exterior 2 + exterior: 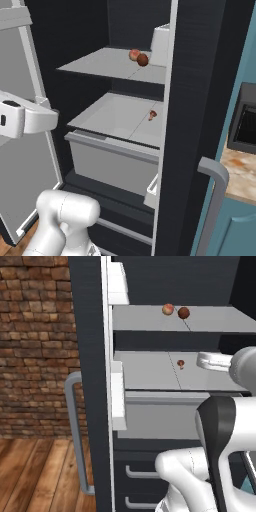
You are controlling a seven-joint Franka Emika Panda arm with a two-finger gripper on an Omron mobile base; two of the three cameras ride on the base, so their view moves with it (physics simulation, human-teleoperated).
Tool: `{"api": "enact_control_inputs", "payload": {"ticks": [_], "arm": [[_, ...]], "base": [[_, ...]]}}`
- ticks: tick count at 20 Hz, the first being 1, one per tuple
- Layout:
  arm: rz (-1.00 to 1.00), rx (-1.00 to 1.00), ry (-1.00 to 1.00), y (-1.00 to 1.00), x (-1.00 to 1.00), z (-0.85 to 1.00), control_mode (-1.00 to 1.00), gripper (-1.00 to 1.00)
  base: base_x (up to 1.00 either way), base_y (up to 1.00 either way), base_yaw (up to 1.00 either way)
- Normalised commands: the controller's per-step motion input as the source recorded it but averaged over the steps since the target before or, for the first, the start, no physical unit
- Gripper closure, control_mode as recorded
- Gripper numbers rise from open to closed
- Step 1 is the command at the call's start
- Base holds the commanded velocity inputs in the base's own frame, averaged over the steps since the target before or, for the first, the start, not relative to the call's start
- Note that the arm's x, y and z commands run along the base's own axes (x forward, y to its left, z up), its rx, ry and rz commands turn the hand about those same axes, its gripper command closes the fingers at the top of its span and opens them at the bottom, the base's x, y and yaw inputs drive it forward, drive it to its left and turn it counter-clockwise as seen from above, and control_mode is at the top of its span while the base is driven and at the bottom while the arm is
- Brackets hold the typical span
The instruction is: Place the apple in the correct fridge rack based on whether it is a fruit or vegetable. Finally, close the fridge door.
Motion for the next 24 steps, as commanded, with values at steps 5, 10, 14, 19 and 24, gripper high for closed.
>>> {"api": "enact_control_inputs", "payload": {"ticks": [5,10,14,19,24], "arm": [[0.0,0.0,0.0,0.0,0.0,0.0,-1.0,-1.0],[0.0,0.0,0.0,0.0,-0.05,0.0,1.0,-1.0],[0.0,0.0,0.0,0.0,0.0,0.0,1.0,-1.0],[0.0,0.0,0.0,0.0,0.0,0.0,1.0,-1.0],[0.0,0.0,0.0,0.0,0.0,0.0,1.0,-1.0]], "base": [[0.0,0.0,0.0],[-0.08,0.0,0.0],[-0.6,0.2,-0.11],[-0.4,0.14,-0.16],[-0.21,0.02,-0.2]]}}
